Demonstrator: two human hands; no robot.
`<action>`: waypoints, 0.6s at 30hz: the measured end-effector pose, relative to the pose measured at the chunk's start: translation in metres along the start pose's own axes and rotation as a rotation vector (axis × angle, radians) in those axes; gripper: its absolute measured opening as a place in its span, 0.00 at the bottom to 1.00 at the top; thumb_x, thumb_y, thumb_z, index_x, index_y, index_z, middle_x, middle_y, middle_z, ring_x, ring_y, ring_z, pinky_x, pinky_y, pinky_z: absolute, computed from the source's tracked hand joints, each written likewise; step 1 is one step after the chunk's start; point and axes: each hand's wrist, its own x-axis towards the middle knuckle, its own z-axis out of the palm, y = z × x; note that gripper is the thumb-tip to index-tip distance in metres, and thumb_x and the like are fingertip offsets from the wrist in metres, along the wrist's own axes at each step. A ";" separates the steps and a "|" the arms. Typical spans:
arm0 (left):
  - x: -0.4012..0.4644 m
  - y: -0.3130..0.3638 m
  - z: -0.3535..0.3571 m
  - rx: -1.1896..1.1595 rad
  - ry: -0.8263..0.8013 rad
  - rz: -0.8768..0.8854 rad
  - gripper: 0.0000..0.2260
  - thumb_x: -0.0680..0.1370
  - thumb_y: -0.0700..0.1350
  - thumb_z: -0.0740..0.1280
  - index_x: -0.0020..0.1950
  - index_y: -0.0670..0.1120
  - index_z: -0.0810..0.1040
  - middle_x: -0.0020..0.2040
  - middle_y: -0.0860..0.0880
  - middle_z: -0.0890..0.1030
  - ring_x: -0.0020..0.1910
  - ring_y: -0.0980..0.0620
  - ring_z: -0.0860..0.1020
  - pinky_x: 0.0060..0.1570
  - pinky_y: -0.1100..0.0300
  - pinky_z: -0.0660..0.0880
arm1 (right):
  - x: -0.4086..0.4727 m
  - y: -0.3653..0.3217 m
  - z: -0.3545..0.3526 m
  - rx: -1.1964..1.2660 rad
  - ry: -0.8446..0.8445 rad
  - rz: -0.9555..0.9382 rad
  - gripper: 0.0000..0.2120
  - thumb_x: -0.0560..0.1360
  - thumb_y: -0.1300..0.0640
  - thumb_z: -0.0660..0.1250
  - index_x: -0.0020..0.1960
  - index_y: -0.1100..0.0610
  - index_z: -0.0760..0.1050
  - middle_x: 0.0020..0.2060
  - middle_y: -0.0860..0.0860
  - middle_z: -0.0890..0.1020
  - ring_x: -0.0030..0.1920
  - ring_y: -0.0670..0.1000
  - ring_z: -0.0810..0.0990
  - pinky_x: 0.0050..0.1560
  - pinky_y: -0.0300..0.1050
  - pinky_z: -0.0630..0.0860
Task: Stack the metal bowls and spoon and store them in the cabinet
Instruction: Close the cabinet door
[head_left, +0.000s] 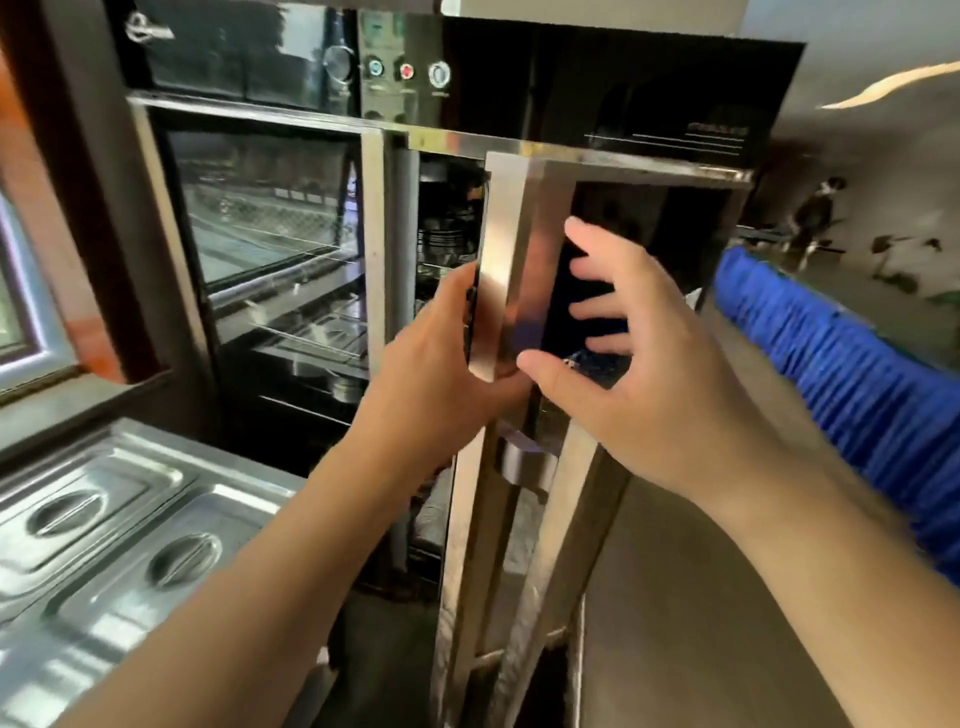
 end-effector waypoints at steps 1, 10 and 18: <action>0.003 -0.009 -0.004 0.027 0.017 -0.014 0.28 0.66 0.61 0.74 0.61 0.61 0.65 0.50 0.69 0.75 0.47 0.69 0.76 0.39 0.73 0.73 | 0.001 0.004 0.010 0.024 -0.012 0.012 0.39 0.73 0.41 0.71 0.78 0.39 0.55 0.69 0.40 0.69 0.64 0.38 0.73 0.57 0.31 0.74; 0.043 -0.086 -0.025 0.209 0.120 -0.081 0.29 0.67 0.57 0.78 0.62 0.58 0.67 0.46 0.67 0.74 0.44 0.72 0.76 0.37 0.80 0.67 | 0.011 0.047 0.104 0.044 -0.126 0.181 0.44 0.68 0.32 0.70 0.77 0.42 0.54 0.71 0.44 0.68 0.64 0.35 0.64 0.58 0.29 0.61; 0.097 -0.176 -0.033 0.298 0.116 -0.104 0.31 0.69 0.62 0.75 0.67 0.55 0.69 0.58 0.59 0.77 0.44 0.62 0.78 0.39 0.75 0.65 | 0.055 0.083 0.206 0.165 -0.302 0.376 0.16 0.68 0.34 0.72 0.49 0.40 0.73 0.45 0.35 0.80 0.50 0.30 0.75 0.45 0.33 0.74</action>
